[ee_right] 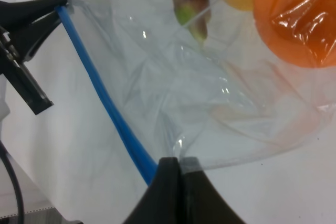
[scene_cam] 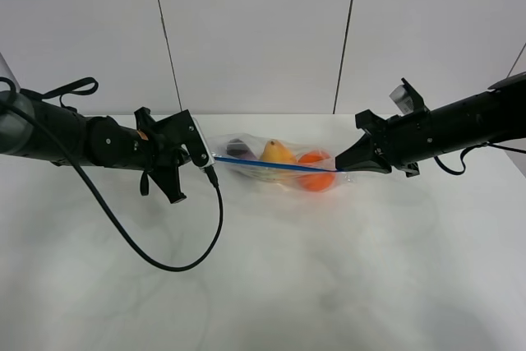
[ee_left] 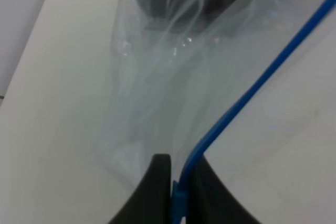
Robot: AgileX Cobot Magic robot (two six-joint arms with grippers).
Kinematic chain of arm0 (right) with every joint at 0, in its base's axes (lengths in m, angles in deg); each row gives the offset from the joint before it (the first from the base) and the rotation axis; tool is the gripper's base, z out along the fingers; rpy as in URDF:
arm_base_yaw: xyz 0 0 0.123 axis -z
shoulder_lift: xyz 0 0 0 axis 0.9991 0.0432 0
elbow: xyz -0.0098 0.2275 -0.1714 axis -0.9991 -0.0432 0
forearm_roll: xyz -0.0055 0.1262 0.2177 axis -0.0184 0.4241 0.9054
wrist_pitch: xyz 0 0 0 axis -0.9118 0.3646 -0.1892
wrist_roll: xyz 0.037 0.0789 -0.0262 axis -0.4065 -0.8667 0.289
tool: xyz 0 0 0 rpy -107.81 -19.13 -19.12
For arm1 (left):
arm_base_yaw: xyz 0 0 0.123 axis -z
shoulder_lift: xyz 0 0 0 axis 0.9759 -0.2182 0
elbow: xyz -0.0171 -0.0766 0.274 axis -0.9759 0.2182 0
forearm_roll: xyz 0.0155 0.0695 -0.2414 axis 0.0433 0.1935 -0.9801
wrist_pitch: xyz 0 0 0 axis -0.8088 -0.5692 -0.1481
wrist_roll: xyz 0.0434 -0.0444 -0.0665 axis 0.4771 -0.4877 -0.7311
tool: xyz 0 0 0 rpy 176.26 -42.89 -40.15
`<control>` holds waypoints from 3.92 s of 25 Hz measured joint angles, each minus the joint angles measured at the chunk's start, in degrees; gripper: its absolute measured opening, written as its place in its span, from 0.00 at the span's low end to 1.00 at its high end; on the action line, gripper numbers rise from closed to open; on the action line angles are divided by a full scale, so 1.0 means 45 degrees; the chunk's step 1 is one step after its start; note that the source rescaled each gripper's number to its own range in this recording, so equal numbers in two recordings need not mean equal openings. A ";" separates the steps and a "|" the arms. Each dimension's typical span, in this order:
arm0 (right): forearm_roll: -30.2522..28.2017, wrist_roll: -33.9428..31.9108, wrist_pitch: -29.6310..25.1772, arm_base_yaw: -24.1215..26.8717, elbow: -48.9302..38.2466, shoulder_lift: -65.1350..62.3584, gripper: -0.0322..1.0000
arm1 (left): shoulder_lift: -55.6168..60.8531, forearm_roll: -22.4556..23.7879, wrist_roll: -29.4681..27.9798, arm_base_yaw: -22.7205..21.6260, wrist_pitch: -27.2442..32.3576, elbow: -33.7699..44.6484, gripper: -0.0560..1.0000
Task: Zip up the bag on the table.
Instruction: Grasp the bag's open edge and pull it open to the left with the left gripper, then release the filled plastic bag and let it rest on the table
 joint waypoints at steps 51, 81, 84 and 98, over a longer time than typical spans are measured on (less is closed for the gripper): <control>-0.0760 0.0043 0.0237 0.0038 0.0000 0.0000 0.03 | 0.0000 -0.0103 -0.7130 -0.0190 0.0164 0.0000 0.87; -0.1284 0.0043 0.0435 0.0032 0.0000 0.0000 0.03 | 0.0000 -0.0103 -1.0586 -0.5925 0.5747 -0.0948 0.88; -0.1284 0.0043 0.0463 0.0032 0.0000 0.0000 0.03 | 0.0000 -0.0103 -1.0586 -0.5925 0.6036 -0.0948 0.88; -0.1373 0.0043 0.0619 0.0032 0.0000 0.0000 0.03 | 0.2803 -0.1153 -0.9311 -0.5925 0.6249 -0.0948 0.88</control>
